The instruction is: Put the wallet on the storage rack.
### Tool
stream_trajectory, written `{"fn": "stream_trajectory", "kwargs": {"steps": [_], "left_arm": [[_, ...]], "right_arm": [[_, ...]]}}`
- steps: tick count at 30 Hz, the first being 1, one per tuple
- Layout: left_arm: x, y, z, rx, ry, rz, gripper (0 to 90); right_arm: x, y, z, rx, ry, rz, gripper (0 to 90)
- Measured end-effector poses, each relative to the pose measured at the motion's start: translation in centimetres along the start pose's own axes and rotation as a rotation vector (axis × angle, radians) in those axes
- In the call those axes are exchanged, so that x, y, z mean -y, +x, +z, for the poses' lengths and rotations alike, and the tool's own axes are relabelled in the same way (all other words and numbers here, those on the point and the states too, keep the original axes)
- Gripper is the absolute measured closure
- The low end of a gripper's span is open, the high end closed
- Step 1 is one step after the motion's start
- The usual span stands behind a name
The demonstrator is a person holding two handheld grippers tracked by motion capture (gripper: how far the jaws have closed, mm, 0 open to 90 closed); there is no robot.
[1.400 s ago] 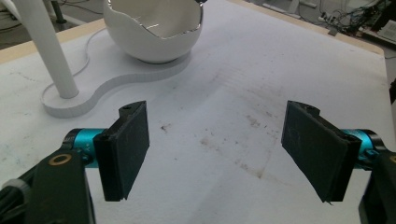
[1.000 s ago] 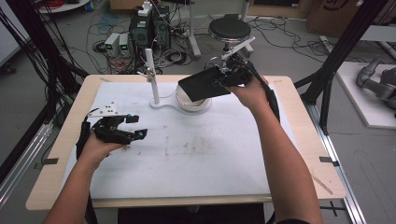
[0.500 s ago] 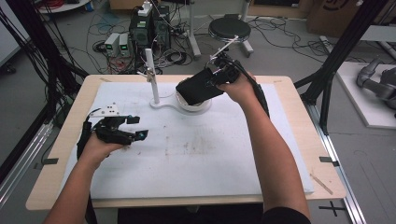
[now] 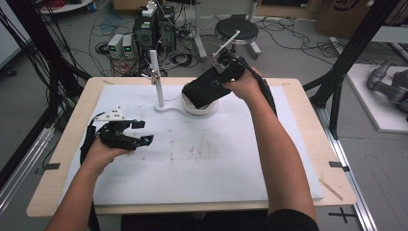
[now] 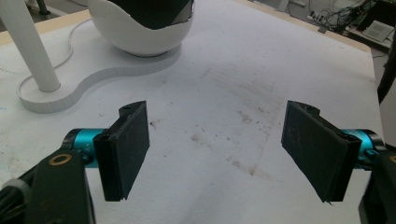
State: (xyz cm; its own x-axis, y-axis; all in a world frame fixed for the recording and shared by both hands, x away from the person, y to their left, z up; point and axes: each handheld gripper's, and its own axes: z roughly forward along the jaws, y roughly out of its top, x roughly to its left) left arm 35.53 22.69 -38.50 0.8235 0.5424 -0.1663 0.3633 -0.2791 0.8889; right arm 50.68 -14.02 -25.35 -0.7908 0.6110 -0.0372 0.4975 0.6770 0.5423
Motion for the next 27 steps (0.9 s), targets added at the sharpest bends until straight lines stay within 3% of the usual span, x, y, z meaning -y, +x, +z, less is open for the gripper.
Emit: {"fn": "stream_trajectory", "kwargs": {"steps": [8,14,17,19,21,27], "left_arm": [[0.0,0.0,0.1,0.004,0.007,0.003,23.5],[0.0,0.0,0.2,0.005,0.008,0.009,23.5],[0.0,-0.1,0.3,0.007,0.011,0.009,23.5],[0.0,-0.1,0.3,0.011,0.015,0.010,23.5],[0.1,-0.1,0.3,0.021,0.024,0.009,23.5],[0.1,0.0,0.4,0.022,0.023,0.009,23.5]], "right_arm": [[-1.1,0.3,-0.1,0.028,0.051,-0.024,76.1],[-2.0,0.0,1.5,0.032,0.081,-0.026,75.2],[-1.9,-0.3,2.1,0.021,0.018,0.001,70.2],[-1.7,-0.5,2.6,0.055,0.017,0.008,61.6],[-1.5,-0.7,2.6,0.072,0.014,0.010,60.6],[-1.1,-1.4,0.2,0.145,-0.103,0.037,53.4]]}}
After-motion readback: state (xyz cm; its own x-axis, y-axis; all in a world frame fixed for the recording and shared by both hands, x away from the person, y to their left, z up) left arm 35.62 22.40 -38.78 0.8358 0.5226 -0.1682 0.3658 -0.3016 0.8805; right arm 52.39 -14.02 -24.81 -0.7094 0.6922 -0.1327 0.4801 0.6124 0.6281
